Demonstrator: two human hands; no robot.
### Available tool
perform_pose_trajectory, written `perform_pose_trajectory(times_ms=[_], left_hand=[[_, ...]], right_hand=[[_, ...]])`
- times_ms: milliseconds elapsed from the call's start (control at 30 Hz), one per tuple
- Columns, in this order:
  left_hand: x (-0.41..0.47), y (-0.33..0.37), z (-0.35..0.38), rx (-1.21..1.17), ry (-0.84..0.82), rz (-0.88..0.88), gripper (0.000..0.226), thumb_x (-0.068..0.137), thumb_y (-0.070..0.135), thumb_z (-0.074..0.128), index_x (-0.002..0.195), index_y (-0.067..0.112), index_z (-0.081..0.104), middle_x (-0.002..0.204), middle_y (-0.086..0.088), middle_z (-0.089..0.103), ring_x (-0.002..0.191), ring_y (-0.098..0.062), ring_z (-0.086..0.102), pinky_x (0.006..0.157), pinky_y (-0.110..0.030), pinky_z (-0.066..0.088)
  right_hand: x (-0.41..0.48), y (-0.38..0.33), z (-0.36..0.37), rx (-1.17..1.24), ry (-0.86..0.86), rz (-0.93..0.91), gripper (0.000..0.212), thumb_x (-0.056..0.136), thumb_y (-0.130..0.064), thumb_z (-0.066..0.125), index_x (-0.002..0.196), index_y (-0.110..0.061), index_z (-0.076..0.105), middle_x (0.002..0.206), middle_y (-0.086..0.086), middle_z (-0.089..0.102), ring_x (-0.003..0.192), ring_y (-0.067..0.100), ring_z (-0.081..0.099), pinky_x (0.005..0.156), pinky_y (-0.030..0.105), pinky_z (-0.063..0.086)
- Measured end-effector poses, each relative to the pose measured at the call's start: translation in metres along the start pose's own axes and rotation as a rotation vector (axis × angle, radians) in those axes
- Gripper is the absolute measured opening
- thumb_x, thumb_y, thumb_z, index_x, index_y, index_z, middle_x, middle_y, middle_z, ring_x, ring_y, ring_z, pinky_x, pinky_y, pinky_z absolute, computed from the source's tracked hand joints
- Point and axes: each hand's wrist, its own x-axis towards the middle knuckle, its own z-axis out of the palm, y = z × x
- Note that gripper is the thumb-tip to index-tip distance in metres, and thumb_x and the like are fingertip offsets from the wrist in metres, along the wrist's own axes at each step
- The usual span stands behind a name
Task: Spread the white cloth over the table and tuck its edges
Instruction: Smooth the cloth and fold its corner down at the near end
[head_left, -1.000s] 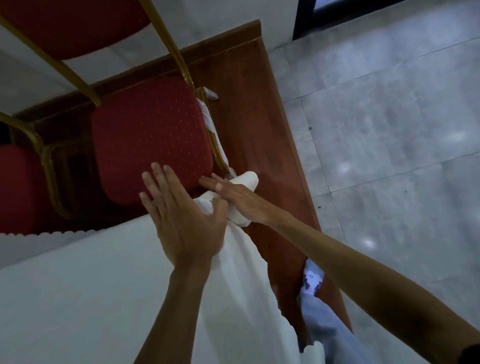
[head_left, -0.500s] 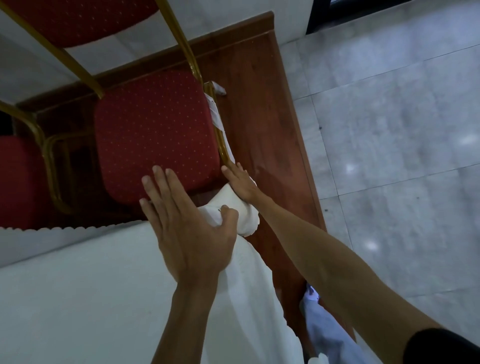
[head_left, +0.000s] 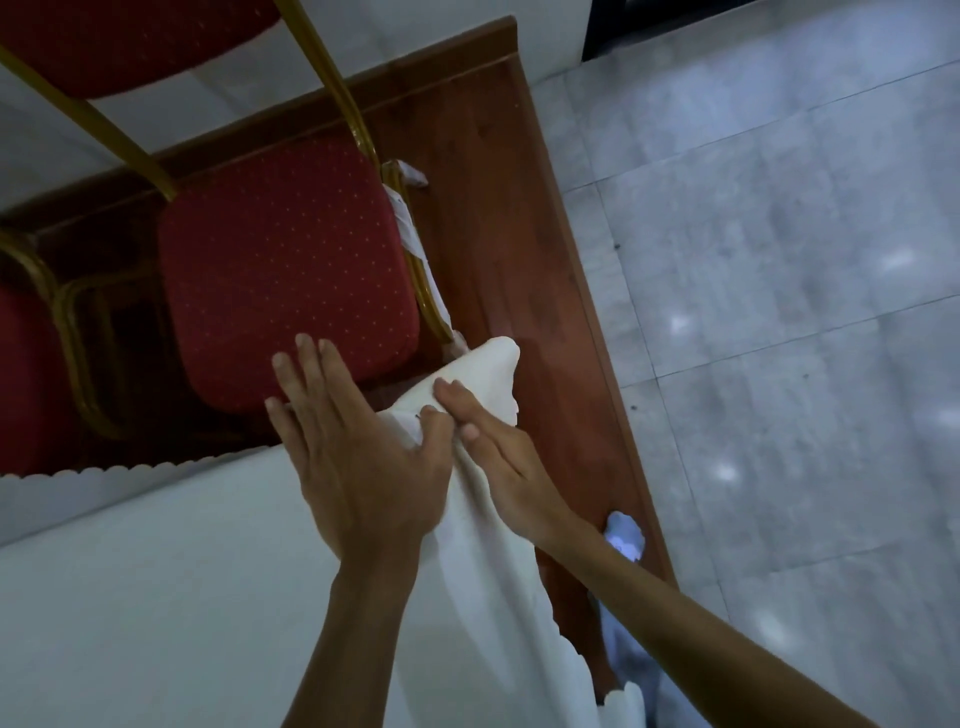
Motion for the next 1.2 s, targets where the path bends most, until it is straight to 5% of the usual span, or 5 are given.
perform_pose_trajectory(times_ms=[267,533,767,967,1200], left_hand=[[0.001,-0.001,0.000,-0.019,0.024,0.009,0.094,0.082,0.057,0.044,0.157,0.004,0.020,0.167,-0.012,0.018,0.156,-0.028,0.008,0.127,-0.047,0.009],[0.002,-0.002,0.003,-0.015,0.027,0.005,0.096,0.080,0.052,0.052,0.157,0.005,0.021,0.166,-0.012,0.019,0.156,-0.028,0.009,0.127,-0.046,0.007],[0.001,-0.001,0.001,-0.030,0.025,0.001,0.096,0.078,0.050,0.053,0.157,0.004,0.021,0.166,-0.012,0.019,0.156,-0.028,0.009,0.127,-0.048,0.009],[0.001,0.000,0.001,-0.026,0.027,0.012,0.095,0.080,0.050,0.054,0.156,0.002,0.022,0.166,-0.014,0.021,0.155,-0.029,0.011,0.126,-0.049,0.011],[0.001,0.000,0.002,-0.037,0.031,0.012,0.094,0.078,0.046,0.055,0.156,0.003,0.023,0.165,-0.013,0.022,0.155,-0.029,0.012,0.127,-0.049,0.011]], right_hand=[[0.058,-0.016,-0.013,-0.129,-0.189,-0.040,0.055,0.112,-0.025,0.020,0.128,-0.008,0.070,0.133,0.005,0.069,0.128,0.014,0.060,0.121,0.037,0.036],[0.113,0.042,-0.028,-0.367,-0.180,0.149,0.049,0.112,-0.037,0.030,0.081,-0.035,0.068,0.086,-0.016,0.068,0.090,0.004,0.064,0.103,0.036,0.045],[0.100,0.049,-0.041,-0.490,-0.085,0.033,0.059,0.110,-0.043,0.014,0.154,-0.019,0.046,0.167,0.002,0.030,0.158,0.017,0.013,0.127,0.035,-0.002],[0.058,0.013,-0.027,-0.548,-0.132,-0.403,0.049,0.108,-0.023,0.025,0.153,-0.016,0.045,0.167,0.006,0.031,0.160,0.019,0.007,0.129,0.048,-0.003],[0.119,0.087,-0.053,-0.845,-0.255,-0.142,0.054,0.110,-0.037,0.017,0.158,-0.023,0.037,0.169,0.011,0.024,0.159,0.025,0.007,0.129,0.046,0.000]])
